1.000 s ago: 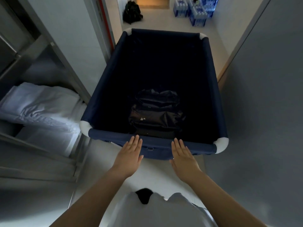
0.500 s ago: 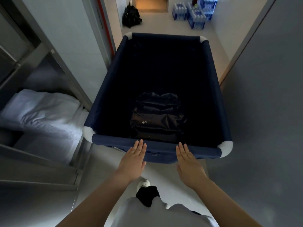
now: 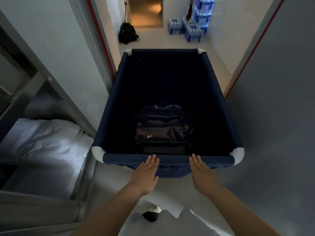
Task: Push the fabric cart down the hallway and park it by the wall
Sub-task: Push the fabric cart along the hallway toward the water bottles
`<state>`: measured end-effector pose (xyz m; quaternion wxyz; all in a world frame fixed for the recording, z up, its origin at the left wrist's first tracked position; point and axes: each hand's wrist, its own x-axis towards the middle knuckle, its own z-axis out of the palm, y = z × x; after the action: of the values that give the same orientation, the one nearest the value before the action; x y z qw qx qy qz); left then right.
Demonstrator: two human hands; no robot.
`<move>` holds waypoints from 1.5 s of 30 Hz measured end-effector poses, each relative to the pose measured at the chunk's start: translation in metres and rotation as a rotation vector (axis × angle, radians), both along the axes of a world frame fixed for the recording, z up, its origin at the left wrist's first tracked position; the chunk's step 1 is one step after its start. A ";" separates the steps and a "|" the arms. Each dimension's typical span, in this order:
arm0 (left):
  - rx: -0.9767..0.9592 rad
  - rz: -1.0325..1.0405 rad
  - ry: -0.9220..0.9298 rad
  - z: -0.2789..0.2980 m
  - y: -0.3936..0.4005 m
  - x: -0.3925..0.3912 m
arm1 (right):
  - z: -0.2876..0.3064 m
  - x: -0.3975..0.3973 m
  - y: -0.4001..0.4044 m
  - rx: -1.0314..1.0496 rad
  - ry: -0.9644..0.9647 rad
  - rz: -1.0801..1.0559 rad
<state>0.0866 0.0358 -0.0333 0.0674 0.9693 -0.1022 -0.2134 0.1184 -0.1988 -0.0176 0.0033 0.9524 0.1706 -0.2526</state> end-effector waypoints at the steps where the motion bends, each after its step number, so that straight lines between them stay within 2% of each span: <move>1: 0.004 -0.006 0.006 0.001 0.001 0.005 | 0.001 0.006 0.002 -0.008 0.002 -0.002; 13: 0.144 -0.114 -0.054 -0.002 0.008 0.050 | 0.005 0.051 0.019 -0.029 0.026 -0.080; 22: 0.119 -0.131 -0.062 -0.001 0.018 0.094 | 0.018 0.094 0.023 -0.014 0.035 -0.069; 34: 0.090 0.001 0.001 0.007 0.015 0.159 | 0.021 0.177 0.023 -0.060 0.035 0.090; 45: 0.153 0.088 0.017 0.004 0.009 0.212 | 0.012 0.231 0.020 -0.072 -0.005 0.205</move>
<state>0.2989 0.0451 -0.0295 0.0035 0.9733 -0.0423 -0.2256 0.3493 -0.1788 -0.0053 0.0639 0.9299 0.2578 -0.2543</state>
